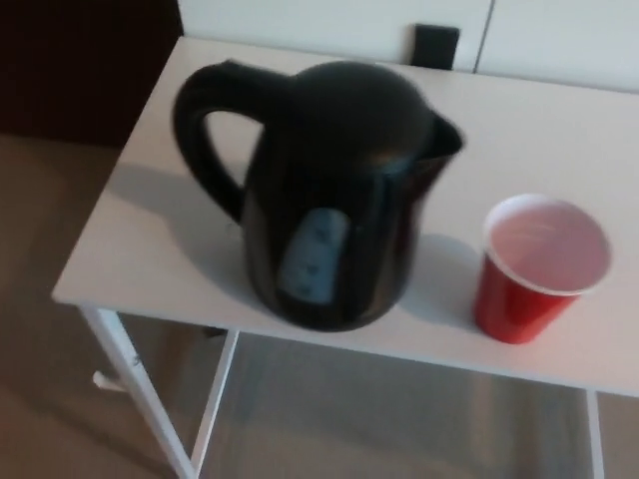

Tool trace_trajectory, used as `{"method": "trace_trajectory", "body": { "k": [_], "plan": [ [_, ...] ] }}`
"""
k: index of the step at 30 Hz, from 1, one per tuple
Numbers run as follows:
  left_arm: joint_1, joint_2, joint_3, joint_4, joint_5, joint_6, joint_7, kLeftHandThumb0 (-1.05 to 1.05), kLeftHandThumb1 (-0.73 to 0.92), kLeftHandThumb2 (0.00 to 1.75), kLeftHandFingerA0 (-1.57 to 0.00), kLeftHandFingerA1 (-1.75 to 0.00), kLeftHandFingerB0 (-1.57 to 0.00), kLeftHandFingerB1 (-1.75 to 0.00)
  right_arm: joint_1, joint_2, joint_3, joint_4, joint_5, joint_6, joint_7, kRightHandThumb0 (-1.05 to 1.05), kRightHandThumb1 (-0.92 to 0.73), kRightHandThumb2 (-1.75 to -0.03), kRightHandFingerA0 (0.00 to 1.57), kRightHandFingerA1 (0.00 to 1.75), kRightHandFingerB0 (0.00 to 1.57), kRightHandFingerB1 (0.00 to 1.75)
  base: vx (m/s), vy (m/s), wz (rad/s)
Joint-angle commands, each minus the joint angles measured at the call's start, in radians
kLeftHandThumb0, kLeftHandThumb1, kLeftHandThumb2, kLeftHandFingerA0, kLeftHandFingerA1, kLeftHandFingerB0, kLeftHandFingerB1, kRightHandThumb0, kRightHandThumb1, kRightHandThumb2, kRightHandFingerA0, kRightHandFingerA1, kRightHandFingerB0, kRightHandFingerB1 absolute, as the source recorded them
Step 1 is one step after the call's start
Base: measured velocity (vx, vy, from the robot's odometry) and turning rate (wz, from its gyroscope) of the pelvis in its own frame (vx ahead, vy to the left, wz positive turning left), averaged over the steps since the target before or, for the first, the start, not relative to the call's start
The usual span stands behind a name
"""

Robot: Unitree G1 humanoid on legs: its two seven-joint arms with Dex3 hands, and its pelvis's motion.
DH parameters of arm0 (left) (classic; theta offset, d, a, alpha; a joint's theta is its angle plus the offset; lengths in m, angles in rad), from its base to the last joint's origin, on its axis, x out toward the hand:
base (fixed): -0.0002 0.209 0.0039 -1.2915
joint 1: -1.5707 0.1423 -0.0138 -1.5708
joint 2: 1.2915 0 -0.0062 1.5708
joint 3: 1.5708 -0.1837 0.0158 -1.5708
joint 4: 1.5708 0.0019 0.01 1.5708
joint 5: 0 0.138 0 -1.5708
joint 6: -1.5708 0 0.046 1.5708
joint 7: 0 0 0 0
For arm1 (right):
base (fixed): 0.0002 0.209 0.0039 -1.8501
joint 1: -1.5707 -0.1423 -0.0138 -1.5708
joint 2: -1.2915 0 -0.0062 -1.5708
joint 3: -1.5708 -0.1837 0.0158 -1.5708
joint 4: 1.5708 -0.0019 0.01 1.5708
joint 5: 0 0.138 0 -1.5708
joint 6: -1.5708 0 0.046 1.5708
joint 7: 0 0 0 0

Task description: The robot walk towards a table in front and uses its left hand to pick up the pot from the base and pour water to the cup on the right hand side

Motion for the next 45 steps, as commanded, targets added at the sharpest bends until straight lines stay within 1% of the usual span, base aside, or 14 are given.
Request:
{"method": "trace_trajectory", "body": {
  "k": [1,5,6,13,16,19,20,24,25,37,39,40,44,45],
  "plan": [
    [-0.022,0.022,0.003,-0.023,0.005,-0.050,-0.005,-0.07,0.56,0.56,-0.30,-0.50,-0.19,-0.34,0.004,0.005,0.000,-0.013,0.007,0.009,-0.010,-0.13,-0.47,-0.90,0.45,0.65,0.03,0.47,0.05,0.244,-0.41],
    [-0.023,-0.007,-0.008,-0.119,0.024,-0.160,0.010,-0.08,0.39,0.86,-0.35,-0.61,-0.14,-0.51,0.005,0.003,0.003,-0.022,0.004,0.001,0.000,-0.13,-0.47,-0.90,0.47,0.66,0.03,0.47,-0.01,0.198,-0.09],
    [-0.035,-0.016,0.004,-0.154,0.016,-0.178,0.033,-0.09,0.55,0.56,-0.59,-0.49,-0.34,-0.36,0.005,-0.001,0.009,-0.017,-0.003,-0.009,0.010,-0.20,-0.64,-0.59,0.52,0.55,0.11,0.31,0.03,0.086,0.00],
    [-0.052,-0.056,0.007,-0.457,-0.007,-0.156,0.070,-0.11,0.53,0.56,-0.45,-0.40,-0.37,-0.33,-0.016,0.004,0.012,-0.035,0.001,-0.002,-0.013,-0.12,-0.51,-0.93,0.45,0.65,0.02,0.46,0.00,0.005,0.04],
    [-0.061,-0.092,-0.037,-0.628,-0.002,-0.077,0.113,-0.05,0.54,0.56,-0.45,-0.41,-0.38,-0.34,-0.038,0.001,0.018,-0.050,0.000,0.010,-0.021,-0.21,-0.64,-0.57,0.46,0.50,0.13,0.32,0.00,0.000,0.00],
    [-0.056,-0.104,-0.041,-0.655,0.004,-0.059,0.132,-0.05,0.54,0.56,-0.45,-0.41,-0.38,-0.34,-0.038,0.002,0.023,-0.054,-0.005,0.008,-0.019,-0.21,-0.64,-0.57,0.46,0.50,0.13,0.32,0.00,0.000,0.00],
    [-0.050,-0.131,-0.075,-0.647,0.033,-0.074,0.139,-0.08,0.55,0.56,-0.43,-0.41,-0.35,-0.33,-0.037,0.005,0.032,-0.081,-0.012,0.017,-0.032,-0.15,-0.49,-0.91,0.42,0.64,0.00,0.45,0.00,0.000,0.00],
    [-0.040,-0.144,-0.097,-0.660,0.039,-0.074,0.156,-0.08,0.55,0.56,-0.43,-0.41,-0.35,-0.33,-0.031,0.008,0.040,-0.107,-0.012,0.028,-0.044,-0.15,-0.49,-0.91,0.42,0.64,0.00,0.45,0.00,0.000,0.00],
    [-0.039,-0.155,-0.109,-0.661,0.046,-0.079,0.162,-0.09,0.56,0.56,-0.45,-0.41,-0.36,-0.34,-0.035,0.009,0.037,-0.115,-0.007,0.035,-0.056,-0.17,-0.66,-0.59,0.54,0.51,0.16,0.32,0.00,0.000,0.00],
    [-0.078,-0.153,-0.137,-0.620,0.079,-0.127,0.181,-0.10,0.52,0.56,-0.45,-0.38,-0.36,-0.33,-0.066,0.006,0.038,-0.128,-0.008,0.044,-0.070,-0.14,-0.52,-0.94,0.45,0.64,0.03,0.46,0.00,0.000,0.00],
    [-0.073,-0.158,-0.138,-0.736,0.079,-0.144,0.199,-0.11,0.51,0.55,-0.47,-0.38,-0.36,-0.32,-0.065,0.003,0.047,-0.140,-0.014,0.047,-0.067,-0.16,-0.69,-0.59,0.50,0.50,0.13,0.31,0.00,0.000,0.00],
    [-0.073,-0.152,-0.139,-0.833,0.076,-0.123,0.215,-0.16,0.50,0.55,-0.47,-0.36,-0.36,-0.32,-0.067,0.001,0.046,-0.141,-0.009,0.049,-0.062,-0.14,-0.49,-0.92,0.45,0.65,0.03,0.47,0.00,0.000,0.00],
    [-0.101,-0.116,-0.138,-1.055,0.062,-0.080,0.225,-0.20,0.52,0.56,-0.39,-0.35,-0.26,-0.30,-0.081,-0.003,0.044,-0.135,-0.002,0.041,-0.055,-0.21,-0.63,-0.60,0.50,0.53,0.14,0.34,0.00,0.000,0.00],
    [-0.134,-0.087,-0.127,-1.097,0.029,-0.071,0.197,-0.22,0.52,0.55,-0.29,-0.37,-0.16,-0.29,-0.092,-0.011,0.043,-0.112,-0.004,0.033,-0.047,-0.17,-0.44,-0.88,0.48,0.66,0.00,0.45,0.00,0.000,0.00]
  ]
}}
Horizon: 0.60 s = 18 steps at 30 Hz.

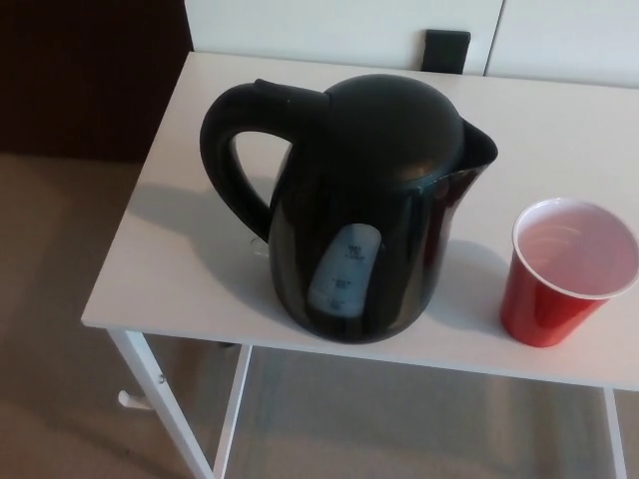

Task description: The robot walk towards a table in front and uses its left hand to pick up the pot from the base and pour water to the cup on the right hand side

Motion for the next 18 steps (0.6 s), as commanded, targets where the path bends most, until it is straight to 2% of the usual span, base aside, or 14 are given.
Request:
{"method": "trace_trajectory", "body": {
  "k": [1,2,5,6,9,10,12,13,16,17,18],
  "plan": [
    [-0.068,0.088,0.013,-0.263,-0.042,0.035,-0.002,-0.22,0.52,0.55,-0.29,-0.37,-0.16,-0.29,-0.025,-0.033,-0.004,0.029,-0.002,-0.004,0.014,-0.17,-0.44,-0.88,0.48,0.66,0.00,0.45,0.00,0.000,0.00],
    [-0.096,0.113,0.020,-0.285,-0.049,0.021,-0.019,-0.24,0.51,0.57,-0.19,-0.38,-0.10,-0.31,-0.022,-0.032,0.000,0.007,-0.002,0.013,0.005,-0.15,-0.46,-0.89,0.49,0.66,0.00,0.45,0.00,0.000,0.00],
    [-0.159,0.157,0.015,-0.336,-0.031,0.013,-0.015,-0.22,0.50,0.56,-0.20,-0.38,-0.09,-0.30,-0.024,-0.028,-0.001,-0.011,0.001,0.031,-0.015,-0.13,-0.46,-0.89,0.46,0.65,0.00,0.45,0.00,0.000,0.00],
    [-0.205,0.182,0.000,-0.356,-0.025,0.010,-0.023,-0.17,0.49,0.56,-0.19,-0.37,-0.10,-0.30,-0.026,-0.040,0.006,0.014,-0.009,0.016,0.009,-0.16,-0.63,-0.58,0.46,0.49,0.09,0.30,0.00,0.000,0.00],
    [-0.211,0.186,0.000,-0.365,-0.025,0.019,-0.022,-0.17,0.49,0.56,-0.19,-0.37,-0.10,-0.30,-0.028,-0.043,0.008,0.021,-0.008,0.013,0.012,-0.16,-0.63,-0.58,0.46,0.49,0.09,0.30,0.00,0.000,0.00],
    [-0.277,0.208,-0.063,-0.409,0.006,0.028,-0.021,-0.19,0.46,0.54,-0.23,-0.37,-0.15,-0.30,-0.022,-0.038,0.013,0.007,-0.011,0.012,0.006,-0.15,-0.46,-0.89,0.46,0.66,0.00,0.45,0.00,0.000,0.00],
    [-0.305,0.220,-0.093,-0.429,0.019,0.033,-0.017,-0.19,0.46,0.54,-0.23,-0.37,-0.15,-0.30,-0.018,-0.036,0.016,0.001,-0.011,0.012,0.003,-0.15,-0.46,-0.89,0.46,0.66,0.00,0.45,0.00,0.000,0.00],
    [-0.332,0.215,-0.127,-0.442,0.034,0.045,-0.003,-0.26,0.43,0.56,-0.24,-0.37,-0.18,-0.32,-0.020,-0.035,0.013,0.002,-0.005,0.013,0.002,-0.12,-0.48,-0.91,0.39,0.63,0.00,0.45,0.00,0.000,0.00],
    [-0.373,0.208,-0.181,-0.463,0.055,0.063,0.024,-0.26,0.43,0.56,-0.24,-0.37,-0.18,-0.32,-0.023,-0.032,0.008,0.005,0.004,0.016,0.002,-0.12,-0.48,-0.91,0.39,0.63,0.00,0.45,0.00,0.000,0.00],
    [-0.411,0.181,-0.252,-0.456,0.098,0.058,0.042,-0.17,0.36,0.87,-0.10,-0.51,-0.08,-0.50,-0.022,-0.032,0.010,0.005,-0.001,0.016,-0.007,-0.13,-0.45,-0.89,0.45,0.64,0.00,0.45,0.00,0.000,0.00],
    [-0.428,0.169,-0.283,-0.453,0.116,0.056,0.049,-0.17,0.36,0.87,-0.10,-0.51,-0.08,-0.50,-0.021,-0.032,0.011,0.005,-0.003,0.015,-0.011,-0.13,-0.45,-0.89,0.45,0.64,0.00,0.45,0.00,0.000,0.00]
  ]
}}
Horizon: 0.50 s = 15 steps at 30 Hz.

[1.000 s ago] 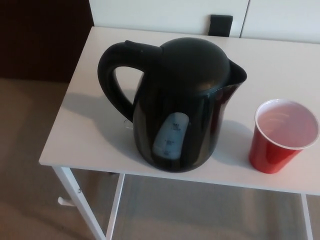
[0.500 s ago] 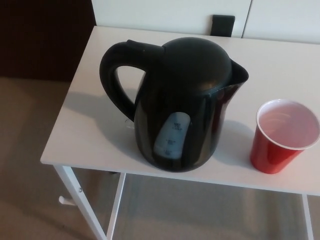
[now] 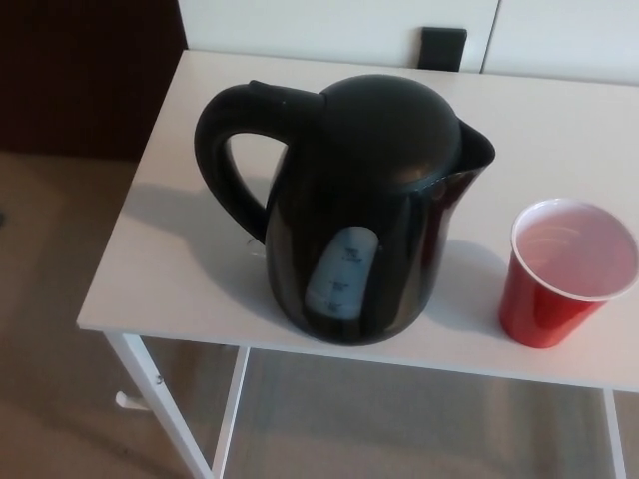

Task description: The robot walk towards a table in front and uses its left hand to pick up the pot from the base and pour water to the cup on the right hand side

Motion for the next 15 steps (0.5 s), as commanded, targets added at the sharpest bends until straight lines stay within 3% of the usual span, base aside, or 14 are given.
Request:
{"method": "trace_trajectory", "body": {
  "k": [1,3,4,5,10,11,15],
  "plan": [
    [-0.088,-0.036,-0.151,0.002,0.112,0.044,0.060,-0.18,0.37,0.88,-0.09,-0.50,-0.07,-0.50,0.004,-0.009,-0.007,-0.003,-0.001,0.015,-0.020,-0.14,-0.46,-0.89,0.46,0.65,0.00,0.45,0.00,0.000,0.00],
    [-0.089,-0.035,-0.156,0.004,0.113,0.042,0.066,-0.18,0.37,0.88,-0.09,-0.50,-0.07,-0.50,0.004,-0.009,-0.007,-0.003,-0.001,0.015,-0.021,-0.14,-0.46,-0.89,0.46,0.65,0.00,0.45,0.00,0.000,0.00],
    [-0.114,-0.046,-0.198,0.015,0.151,0.045,0.083,-0.20,0.35,0.88,-0.08,-0.50,-0.07,-0.49,0.002,-0.011,-0.004,-0.001,0.000,0.014,-0.010,-0.18,-0.66,-0.57,0.47,0.49,0.10,0.29,0.00,0.000,0.00],
    [-0.155,-0.068,-0.273,0.043,0.220,0.036,0.110,-0.21,0.35,0.88,-0.07,-0.50,-0.06,-0.49,-0.002,-0.015,0.001,0.004,-0.003,0.008,0.003,-0.13,-0.47,-0.90,0.44,0.64,0.00,0.45,0.00,0.000,0.00],
    [-0.172,-0.080,-0.310,0.078,0.258,-0.003,0.122,-0.21,0.36,0.88,-0.07,-0.50,-0.06,-0.49,-0.007,-0.016,0.003,0.015,-0.009,-0.004,-0.001,-0.13,-0.47,-0.90,0.45,0.65,0.00,0.45,0.00,0.000,0.00],
    [-0.189,-0.095,-0.361,0.123,0.305,-0.019,0.131,-0.39,0.44,0.61,-0.18,-0.36,-0.14,-0.32,-0.006,-0.015,0.007,0.012,-0.012,-0.008,0.001,-0.13,-0.49,-0.92,0.43,0.64,0.01,0.46,0.00,0.000,0.00],
    [-0.208,-0.109,-0.412,0.181,0.358,-0.048,0.149,-0.42,0.43,0.62,-0.18,-0.37,-0.13,-0.33,-0.003,-0.010,0.008,-0.001,-0.012,-0.001,-0.009,-0.13,-0.48,-0.91,0.43,0.64,0.01,0.46,0.00,0.000,0.00]
  ]
}}
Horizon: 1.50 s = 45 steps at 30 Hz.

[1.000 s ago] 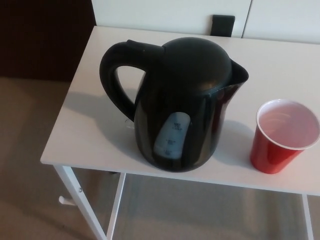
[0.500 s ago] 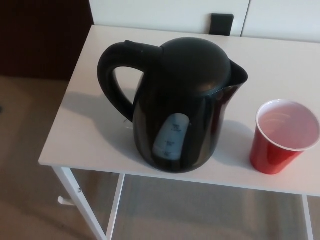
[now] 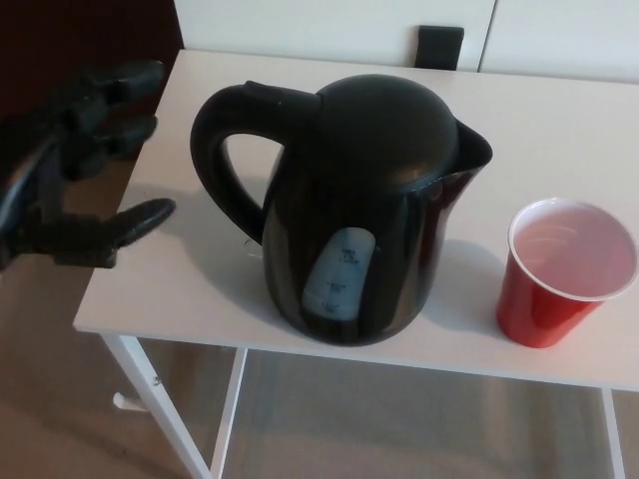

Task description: The robot walk towards a table in front and uses its left hand to pick up the pot from the base and pour water to the cup on the right hand side

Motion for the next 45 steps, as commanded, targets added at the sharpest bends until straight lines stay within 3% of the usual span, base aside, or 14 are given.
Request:
{"method": "trace_trajectory", "body": {
  "k": [1,4,6,9,10,12,23,24,25,38,39,43,44,45],
  "plan": [
    [-0.026,-0.010,-0.054,0.068,0.145,-0.051,0.056,-0.42,0.43,0.62,-0.18,-0.37,-0.13,-0.33,0.003,-0.009,0.000,-0.007,-0.008,-0.004,-0.005,-0.13,-0.48,-0.91,0.43,0.64,0.01,0.46,0.00,0.000,0.00],
    [-0.050,-0.052,-0.074,0.127,0.152,-0.024,0.077,-0.42,0.43,0.62,-0.18,-0.37,-0.12,-0.32,-0.001,-0.010,0.002,-0.018,-0.005,0.009,-0.007,-0.19,-0.63,-0.57,0.48,0.51,0.12,0.31,0.00,0.000,0.00],
    [-0.050,-0.069,-0.072,0.137,0.147,-0.016,0.078,-0.40,0.42,0.62,-0.18,-0.37,-0.11,-0.33,0.004,-0.010,-0.003,-0.026,0.010,0.019,0.013,-0.16,-0.48,-0.90,0.38,0.62,0.00,0.45,0.00,0.000,0.00],
    [-0.050,-0.078,-0.067,0.140,0.152,-0.015,0.076,-0.40,0.42,0.62,-0.18,-0.37,-0.11,-0.33,0.005,-0.011,-0.005,-0.029,0.015,0.023,0.020,-0.16,-0.48,-0.90,0.38,0.62,0.00,0.45,0.00,0.000,0.00],
    [-0.053,-0.092,-0.064,0.150,0.147,-0.012,0.079,-0.39,0.43,0.62,-0.19,-0.37,-0.12,-0.33,0.008,-0.011,-0.001,-0.036,0.012,0.020,0.022,-0.25,-0.64,-0.63,0.37,0.52,0.08,0.33,0.00,0.000,0.00],
    [-0.063,-0.115,-0.065,0.166,0.153,-0.013,0.089,-0.41,0.44,0.63,-0.20,-0.37,-0.12,-0.33,0.015,-0.008,0.013,-0.059,-0.007,0.008,0.009,-0.21,-0.65,-0.58,0.45,0.53,0.12,0.34,0.00,0.000,0.00],
    [-0.106,-0.210,-0.073,0.139,0.253,-0.031,0.234,-0.35,0.51,0.55,-0.42,-0.38,-0.27,-0.31,0.060,0.011,0.039,-0.171,0.001,0.041,-0.003,-0.18,-0.69,-0.60,0.45,0.54,0.09,0.31,0.00,0.000,0.00],
    [-0.118,-0.235,-0.068,0.140,0.264,-0.033,0.268,-0.36,0.53,0.57,-0.45,-0.40,-0.29,-0.32,0.059,0.010,0.042,-0.175,-0.001,0.041,-0.003,-0.17,-0.52,-0.94,0.39,0.64,0.00,0.46,0.00,0.000,0.00],
    [-0.127,-0.251,-0.065,0.140,0.271,-0.025,0.286,-0.37,0.53,0.57,-0.46,-0.40,-0.29,-0.32,0.058,0.011,0.040,-0.179,0.001,0.044,-0.005,-0.19,-0.68,-0.60,0.46,0.55,0.09,0.31,0.00,0.000,0.00],
    [-0.176,-0.352,-0.059,0.145,0.337,-0.017,0.392,-0.44,0.50,0.55,-0.53,-0.41,-0.36,-0.34,0.053,0.014,0.050,-0.189,0.000,0.039,0.003,-0.20,-0.70,-0.60,0.40,0.50,0.09,0.34,0.00,0.000,0.00],
    [-0.188,-0.374,-0.072,0.165,0.359,-0.032,0.423,-0.37,0.51,0.55,-0.53,-0.43,-0.37,-0.35,0.053,0.014,0.055,-0.199,-0.003,0.038,0.004,-0.20,-0.48,-0.91,0.35,0.61,0.01,0.47,0.00,0.000,0.00],
    [-0.193,-0.387,-0.072,0.160,0.370,-0.018,0.438,-0.35,0.51,0.55,-0.53,-0.43,-0.38,-0.35,0.046,0.021,0.049,-0.204,0.007,0.043,-0.002,-0.19,-0.48,-0.92,0.35,0.61,0.03,0.48,0.00,0.000,0.00],
    [-0.195,-0.390,-0.073,0.166,0.373,-0.021,0.440,-0.33,0.51,0.55,-0.54,-0.43,-0.38,-0.35,0.046,0.021,0.048,-0.209,0.013,0.045,0.008,-0.22,-0.66,-0.59,0.35,0.50,0.08,0.34,0.00,0.000,0.00],
    [-0.198,-0.394,-0.075,0.176,0.376,-0.026,0.445,-0.33,0.51,0.55,-0.55,-0.43,-0.38,-0.35,0.045,0.021,0.047,-0.217,0.022,0.049,0.021,-0.20,-0.48,-0.92,0.31,0.61,0.00,0.47,0.00,0.000,0.00]
  ]
}}
